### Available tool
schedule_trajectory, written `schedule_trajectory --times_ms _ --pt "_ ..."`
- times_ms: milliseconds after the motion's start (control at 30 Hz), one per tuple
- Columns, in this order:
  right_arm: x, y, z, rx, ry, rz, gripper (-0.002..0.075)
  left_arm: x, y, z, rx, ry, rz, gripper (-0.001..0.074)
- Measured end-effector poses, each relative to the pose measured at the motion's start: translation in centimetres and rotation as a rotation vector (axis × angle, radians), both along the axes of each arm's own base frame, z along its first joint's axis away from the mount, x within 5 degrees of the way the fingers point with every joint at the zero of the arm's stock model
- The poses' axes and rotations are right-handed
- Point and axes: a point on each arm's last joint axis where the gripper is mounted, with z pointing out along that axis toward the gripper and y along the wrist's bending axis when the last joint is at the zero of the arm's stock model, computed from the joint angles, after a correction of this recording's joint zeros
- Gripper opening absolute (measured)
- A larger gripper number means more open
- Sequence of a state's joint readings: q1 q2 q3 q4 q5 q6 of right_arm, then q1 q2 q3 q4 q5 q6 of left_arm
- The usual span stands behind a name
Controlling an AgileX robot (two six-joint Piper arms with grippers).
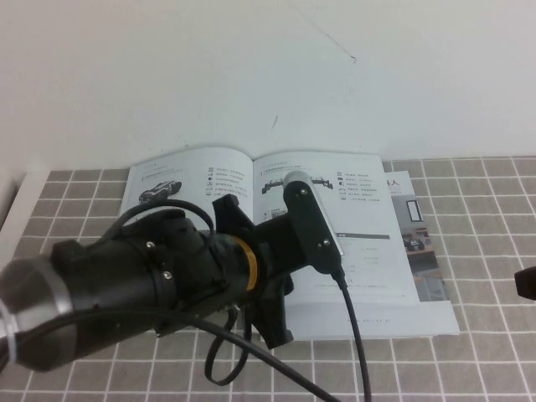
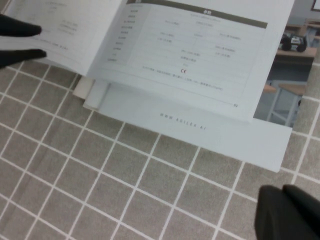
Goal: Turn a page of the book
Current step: Open the closed book
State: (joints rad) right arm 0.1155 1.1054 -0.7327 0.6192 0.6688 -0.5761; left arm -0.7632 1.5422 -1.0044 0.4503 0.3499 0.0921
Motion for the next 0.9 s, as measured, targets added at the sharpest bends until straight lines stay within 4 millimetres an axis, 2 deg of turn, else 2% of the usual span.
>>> schedule_trajectory --times_ms 67,233,367,433,700,900 --pt "0.0 0.0 0.0 -0.001 -0.001 0.003 -0.0002 0.4 -0.7 -0.7 -0.024 -0.007 -0.023 0.0188" --pt "0.3 0.1 -0.4 -0.012 0.01 0.018 -0.0002 1.4 -2.2 -3.0 -0.034 -0.022 -0.088 0.0288" --pt "0.8 0.1 -0.9 -0.016 0.03 0.025 -0.0002 2.0 -3.0 -5.3 -0.007 -0.013 -0.131 0.0302" --pt "1.0 0.2 -1.2 -0.018 0.045 0.025 -0.0002 2.4 -3.5 -5.9 -0.011 -0.008 -0.133 0.0304" --pt "1.3 0.2 -1.8 -0.02 0.075 0.035 -0.0002 3.8 -4.9 -6.1 -0.017 -0.037 -0.153 0.0305" --pt "1.3 0.2 -1.8 -0.021 0.075 0.037 -0.0002 3.9 -4.5 -6.4 0.055 -0.03 -0.146 0.0306"
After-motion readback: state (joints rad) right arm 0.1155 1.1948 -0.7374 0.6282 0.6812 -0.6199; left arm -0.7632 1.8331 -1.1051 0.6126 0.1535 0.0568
